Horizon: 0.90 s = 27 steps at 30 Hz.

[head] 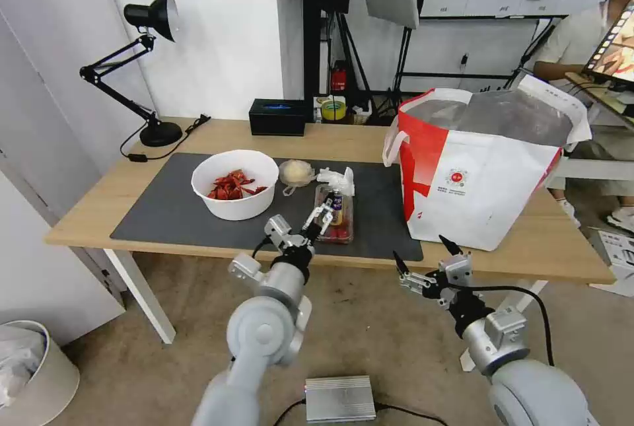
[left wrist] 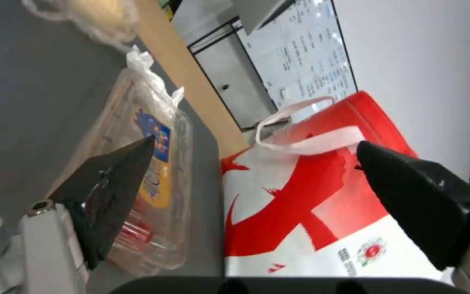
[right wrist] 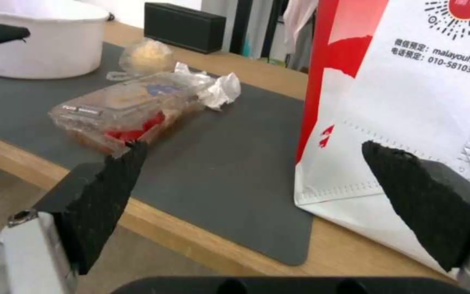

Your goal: Pick up the trash from the table and place it into the takeout bag.

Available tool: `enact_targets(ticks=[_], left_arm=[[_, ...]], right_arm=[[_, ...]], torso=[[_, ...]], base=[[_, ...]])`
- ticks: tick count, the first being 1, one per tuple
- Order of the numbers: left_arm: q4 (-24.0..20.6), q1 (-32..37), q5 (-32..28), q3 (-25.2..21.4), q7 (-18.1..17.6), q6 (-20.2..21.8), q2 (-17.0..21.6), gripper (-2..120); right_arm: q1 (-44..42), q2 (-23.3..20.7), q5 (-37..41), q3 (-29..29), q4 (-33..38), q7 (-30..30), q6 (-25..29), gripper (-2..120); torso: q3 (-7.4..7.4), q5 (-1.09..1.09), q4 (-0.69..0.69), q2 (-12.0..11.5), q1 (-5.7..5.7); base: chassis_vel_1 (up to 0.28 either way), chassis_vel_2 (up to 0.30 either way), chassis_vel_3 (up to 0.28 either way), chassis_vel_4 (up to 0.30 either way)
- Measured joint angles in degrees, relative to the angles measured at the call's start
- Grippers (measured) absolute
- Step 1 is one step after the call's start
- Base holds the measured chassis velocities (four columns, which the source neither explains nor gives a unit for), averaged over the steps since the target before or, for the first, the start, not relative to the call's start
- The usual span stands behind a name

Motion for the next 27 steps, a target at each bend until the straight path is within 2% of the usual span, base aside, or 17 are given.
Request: enact_targets(ticks=[1,2,3,4,5,6,8,9,10,11,12,14,17,21,23,27], left_arm=[[0.2,-0.2,2.2,0.5,1.5,0.2,1.9,99],[0.2,-0.2,2.2,0.5,1.5,0.2,1.9,99],[0.6,-0.5,4.7,0.9,2.8,0.2,3.4,98],[1.1,-0.8,7.1,1.2,4.2,0.3,4.7,96],[1.9,-1.4,11.4,1.8,7.2,0.3,7.2,89],[1.9,-1.4,11.4,1.8,7.2,0.3,7.2,89],[3.2,-2.4,18.2,2.4,11.3,0.4,10.6,83],[4.4,-3.3,24.3,2.8,14.6,0.4,13.2,76],[4.4,-3.3,24.3,2.8,14.6,0.4,13.2,76],[5.5,-4.3,29.7,3.4,17.3,0.4,15.8,70],[6.2,-5.1,32.6,4.0,18.6,0.4,17.5,65],[6.4,-5.4,33.3,4.2,18.9,0.4,18.0,64],[8.6,-8.7,35.3,5.7,19.8,0.2,21.3,47],[9.6,-9.9,35.0,6.4,19.8,0.1,21.8,40],[11.5,-12.4,34.3,8.2,19.8,0.1,22.0,27],[13.0,-14.4,33.7,10.1,19.5,0.2,21.7,17]], right_arm=[[0.1,-0.1,0.0,0.0,0.0,0.0,0.0,100],[0.1,-0.1,0.0,0.0,0.0,0.0,0.0,100],[0.1,-0.1,0.1,0.0,0.0,0.0,0.0,100],[0.2,-0.2,0.1,0.0,0.1,0.0,0.0,100],[0.2,-0.3,0.2,0.1,0.2,0.0,0.0,100],[0.2,-0.3,0.2,0.1,0.2,0.0,0.0,100],[0.2,-0.5,0.2,0.2,0.4,0.0,0.0,100],[0.1,-0.6,0.2,0.3,0.5,0.0,0.0,100],[0.1,-0.6,0.2,0.3,0.5,0.0,0.0,100],[0.1,-0.6,0.3,0.4,0.6,0.0,0.0,100],[0.1,-0.7,0.3,0.4,0.6,0.0,0.0,100],[0.1,-0.7,0.4,0.4,0.6,0.0,0.0,100],[0.5,-0.7,2.4,0.5,0.6,0.2,-0.1,100],[0.7,-0.6,2.7,0.5,0.6,0.2,-0.1,100],[0.9,-0.5,2.8,0.5,0.5,0.3,-0.2,100],[1.0,-0.3,2.8,0.6,0.3,0.3,-0.2,100]], torso=[[0.0,0.0,0.0,0.0,0.0],[0.0,0.0,0.0,0.0,0.0],[0.0,0.0,0.0,0.0,0.0],[0.0,0.0,0.0,0.0,-0.01],[0.0,0.0,0.0,0.0,0.0],[0.0,0.0,0.0,0.0,0.0],[0.0,-0.01,0.0,0.0,0.0],[0.0,-0.01,0.0,0.0,0.0],[0.0,-0.01,0.0,0.0,0.0],[0.0,-0.01,0.0,0.0,0.0],[0.0,-0.01,0.0,0.0,0.0],[0.0,-0.01,0.0,0.0,0.0],[0.0,0.0,0.0,0.0,0.0],[0.0,0.0,0.0,0.0,0.0],[0.0,0.0,0.0,0.0,0.0],[0.01,0.0,0.0,0.0,0.0]], base=[[0.0,0.0,0.0,0.0],[0.0,0.0,0.0,0.0],[0.0,0.0,0.0,0.0],[0.0,0.0,0.0,0.0],[0.0,0.0,0.0,0.0],[0.0,0.0,0.0,0.0],[0.0,0.0,0.0,0.0],[0.0,0.0,0.0,0.0],[0.0,0.0,0.0,0.0],[0.0,0.0,0.0,0.0],[0.0,0.0,0.0,0.0],[0.0,0.0,0.0,0.0],[0.0,0.0,0.0,0.0],[0.0,0.0,0.0,0.0],[0.0,0.0,0.0,0.0],[0.0,0.0,0.0,0.0]])
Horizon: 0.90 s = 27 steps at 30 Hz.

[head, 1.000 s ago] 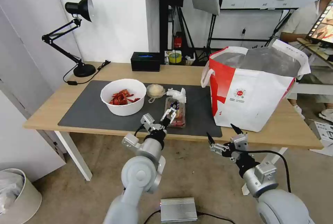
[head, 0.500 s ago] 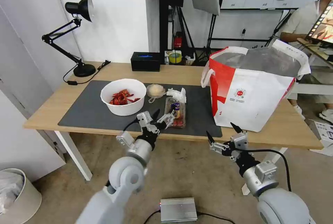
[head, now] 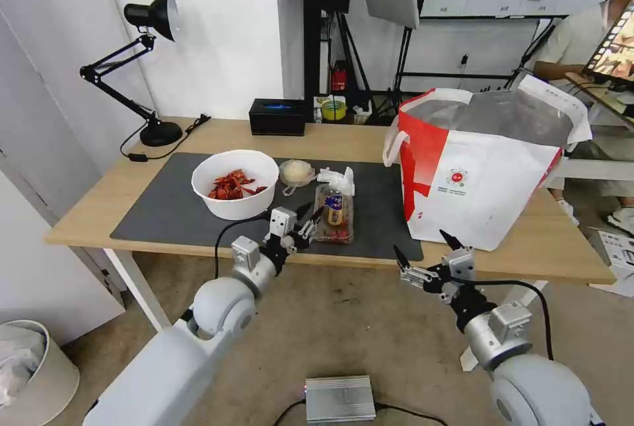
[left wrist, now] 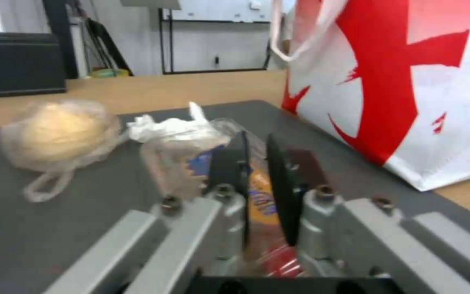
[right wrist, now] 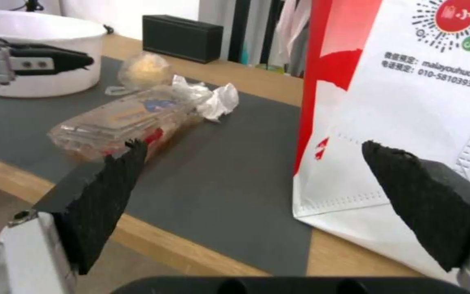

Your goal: Pick up the trash from the table and place it into the takeout bag.

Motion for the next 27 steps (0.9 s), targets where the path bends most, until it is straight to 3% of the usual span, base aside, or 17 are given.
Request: enact_targets(ticks=[1,2,3,17,27], left_arm=[[0.0,0.0,0.0,0.0,0.0,0.0,0.0,17],[0.9,-1.3,-0.2,1.4,-0.1,0.0,-0.3,3],[1.7,-2.3,-0.4,2.9,-0.2,0.0,-0.5,0],[5.7,-5.2,0.0,6.5,-0.6,0.1,-1.4,0],[7.0,-6.2,0.6,8.0,-1.5,0.6,-1.1,0]], right_arm=[[0.0,0.0,0.0,0.0,0.0,0.0,0.0,100],[0.1,0.1,0.0,0.2,-0.1,0.0,-0.1,100],[0.4,0.1,0.0,0.2,-0.3,0.0,-0.1,100],[3.0,-0.5,2.5,-0.1,-1.9,0.4,-0.6,100],[7.0,-2.5,14.8,-0.4,-1.8,2.8,-4.0,100]], torso=[[0.0,0.0,0.0,0.0,0.0],[0.0,0.0,-0.01,0.0,0.0],[0.0,0.01,-0.01,0.0,0.0],[0.0,0.01,0.0,0.0,0.0],[0.0,0.01,0.0,0.0,0.0]], base=[[0.0,0.0,0.0,0.0],[0.0,0.0,0.0,0.0],[0.0,0.0,0.0,0.0],[0.0,0.0,0.0,0.0],[0.0,0.0,0.0,0.0]])
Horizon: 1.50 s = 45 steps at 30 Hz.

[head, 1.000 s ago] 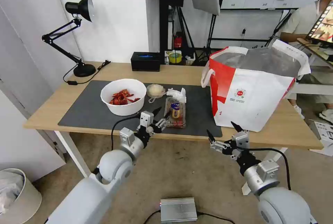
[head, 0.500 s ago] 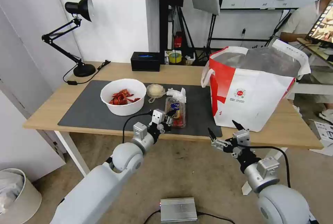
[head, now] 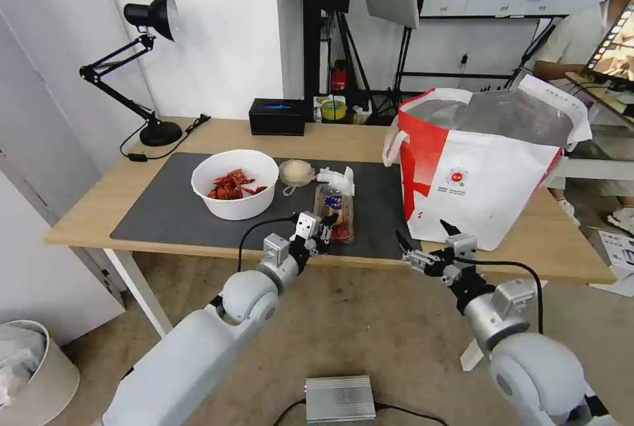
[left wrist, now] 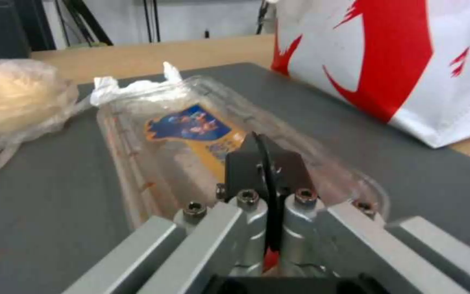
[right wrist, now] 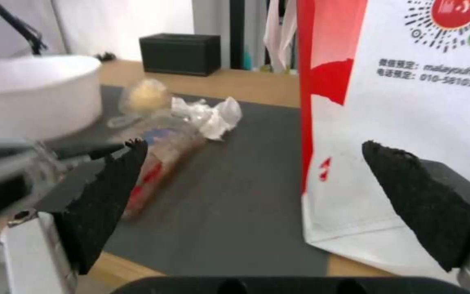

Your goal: Pick up the trash from the table and place it into the takeout bag.

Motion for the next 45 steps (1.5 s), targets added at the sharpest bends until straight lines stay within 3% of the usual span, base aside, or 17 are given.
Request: enact_targets(ticks=[13,30,38,45], left_arm=[[3.0,-4.5,-0.4,5.5,-0.7,0.2,-0.1,0],[2.9,-4.2,-1.6,5.0,-2.2,0.1,0.1,0],[2.3,-3.7,-1.6,4.5,-2.4,0.1,0.6,0],[2.2,-3.6,-1.6,4.5,-2.6,0.0,0.5,0]], right_arm=[[3.3,-0.1,23.8,1.2,1.1,6.9,-3.6,100],[6.8,-0.3,32.8,0.7,-1.1,9.3,-4.0,100],[10.8,-0.2,42.6,-0.6,-3.1,13.0,-5.7,100],[18.5,0.5,51.9,-3.0,-7.9,17.8,-10.5,100]], torso=[[-0.01,0.0,-0.02,0.0,0.0],[0.0,0.0,0.0,0.0,0.0],[0.0,0.0,0.0,0.0,0.0],[0.0,0.0,0.0,0.0,-0.01]], base=[[0.0,0.0,0.0,0.0],[0.0,0.0,0.0,0.0],[0.0,0.0,0.0,0.0],[0.0,0.0,0.0,0.0]])
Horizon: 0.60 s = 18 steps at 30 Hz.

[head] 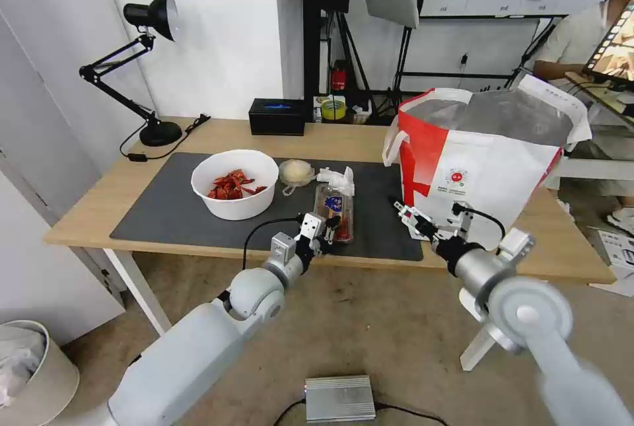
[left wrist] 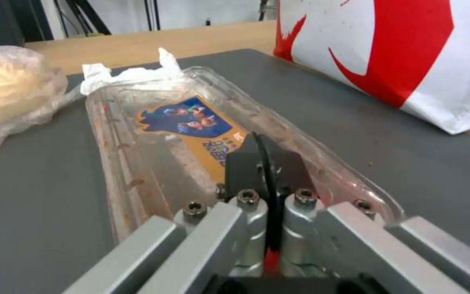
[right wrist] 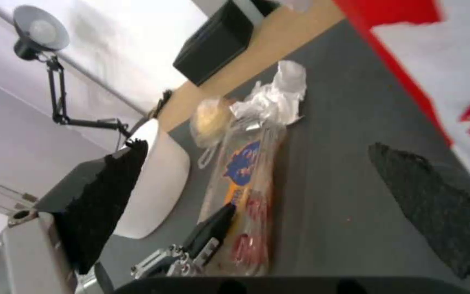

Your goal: Pick up the trash from the table and place it into the takeout bag.

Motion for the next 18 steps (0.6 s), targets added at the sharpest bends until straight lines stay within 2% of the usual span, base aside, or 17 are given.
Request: enact_targets(ticks=[6,12,18], left_arm=[[0.1,0.1,0.0,0.1,-0.1,0.0,-0.2,0],[0.5,-0.6,-0.3,0.3,-0.5,-0.1,-0.4,0],[0.5,-0.6,-0.4,0.3,-1.0,-0.1,-0.3,0]], right_arm=[[3.5,0.4,1.3,-1.5,-2.3,2.2,-2.5,100],[11.9,1.9,4.8,-6.3,-7.9,8.6,-6.9,100],[14.9,3.5,5.7,-8.7,-10.4,11.1,-9.4,100]], torso=[[0.0,0.0,0.0,0.0,0.0],[0.0,-0.01,0.0,0.0,0.01],[0.0,-0.01,0.0,0.0,0.0]], base=[[0.0,0.0,0.0,0.0],[0.0,0.0,0.0,0.0],[0.0,0.0,0.0,0.0]])
